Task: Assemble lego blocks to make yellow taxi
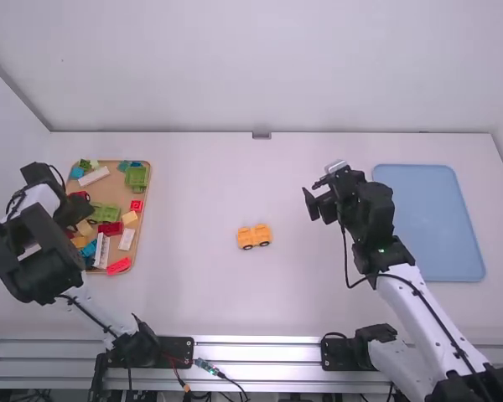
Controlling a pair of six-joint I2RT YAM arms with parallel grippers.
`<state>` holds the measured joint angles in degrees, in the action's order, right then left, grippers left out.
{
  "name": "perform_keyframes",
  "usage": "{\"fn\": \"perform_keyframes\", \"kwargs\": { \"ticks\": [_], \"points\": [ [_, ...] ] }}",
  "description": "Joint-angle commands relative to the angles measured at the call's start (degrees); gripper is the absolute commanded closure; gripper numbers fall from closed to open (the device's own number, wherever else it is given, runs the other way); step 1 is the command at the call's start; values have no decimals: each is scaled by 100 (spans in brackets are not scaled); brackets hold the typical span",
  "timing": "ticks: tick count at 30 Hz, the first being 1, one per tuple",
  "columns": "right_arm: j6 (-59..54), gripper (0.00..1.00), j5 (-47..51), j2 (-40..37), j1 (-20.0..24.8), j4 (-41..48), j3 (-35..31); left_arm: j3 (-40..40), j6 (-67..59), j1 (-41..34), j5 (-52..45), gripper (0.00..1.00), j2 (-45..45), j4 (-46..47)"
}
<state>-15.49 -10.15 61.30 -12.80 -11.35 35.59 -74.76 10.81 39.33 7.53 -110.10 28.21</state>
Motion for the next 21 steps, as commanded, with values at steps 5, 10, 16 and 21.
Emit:
{"fn": "perform_keyframes", "kwargs": {
  "ticks": [5, 10, 16, 21],
  "points": [
    [-2, 1, -11, -70, 7, 4, -31, 498, -131, 15, -102, 20, -40, -398],
    [0, 1, 9, -70, 2, 7, -31, 595, -93, 20, -100, 27, -37, -514],
    [-2, 1, 15, -70, 0, 4, -31, 501, -91, 4, -404, 20, -37, -505],
    [-2, 1, 11, -70, 11, 7, -31, 90, -87, 42, -376, 24, -18, 142]
  ]
}}
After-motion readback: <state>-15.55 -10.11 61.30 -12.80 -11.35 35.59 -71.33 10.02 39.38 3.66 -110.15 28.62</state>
